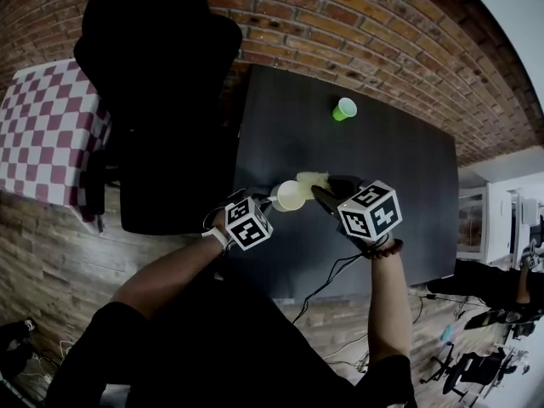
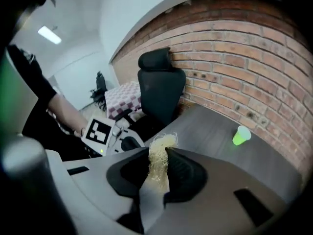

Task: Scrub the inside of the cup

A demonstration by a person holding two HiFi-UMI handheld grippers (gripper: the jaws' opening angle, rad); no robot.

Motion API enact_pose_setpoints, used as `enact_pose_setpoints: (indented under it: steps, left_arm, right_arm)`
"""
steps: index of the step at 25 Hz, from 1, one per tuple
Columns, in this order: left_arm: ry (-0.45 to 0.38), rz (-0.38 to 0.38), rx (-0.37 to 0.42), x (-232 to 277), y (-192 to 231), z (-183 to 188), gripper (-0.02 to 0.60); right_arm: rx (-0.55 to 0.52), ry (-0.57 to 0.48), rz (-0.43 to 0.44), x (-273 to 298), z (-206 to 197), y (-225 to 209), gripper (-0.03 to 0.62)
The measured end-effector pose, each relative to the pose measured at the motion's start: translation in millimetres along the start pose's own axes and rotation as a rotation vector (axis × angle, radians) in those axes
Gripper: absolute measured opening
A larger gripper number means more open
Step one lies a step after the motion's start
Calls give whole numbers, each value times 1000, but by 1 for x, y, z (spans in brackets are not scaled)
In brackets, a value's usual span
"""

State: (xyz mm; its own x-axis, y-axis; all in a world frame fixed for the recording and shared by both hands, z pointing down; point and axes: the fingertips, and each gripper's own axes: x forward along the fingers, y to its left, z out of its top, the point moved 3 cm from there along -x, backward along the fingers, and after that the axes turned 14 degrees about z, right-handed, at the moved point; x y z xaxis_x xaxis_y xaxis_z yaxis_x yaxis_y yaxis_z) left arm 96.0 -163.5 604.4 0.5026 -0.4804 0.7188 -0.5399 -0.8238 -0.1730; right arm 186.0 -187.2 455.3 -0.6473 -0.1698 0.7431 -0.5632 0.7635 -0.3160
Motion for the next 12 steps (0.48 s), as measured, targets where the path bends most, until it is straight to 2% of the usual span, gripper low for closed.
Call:
enact_pose_setpoints:
  steps: [6, 9, 12]
  left_arm:
    - [6, 4, -3, -1, -2, 2, 67]
    - [7, 12, -8, -1, -1, 2, 67]
    - [11, 15, -10, 0, 0, 2, 67]
  right_arm:
    - [-306, 378, -3, 76, -46, -5, 91]
    - [-379, 487, 1, 103, -61, -16, 91]
    - [-401, 548, 30, 120, -70, -23, 91]
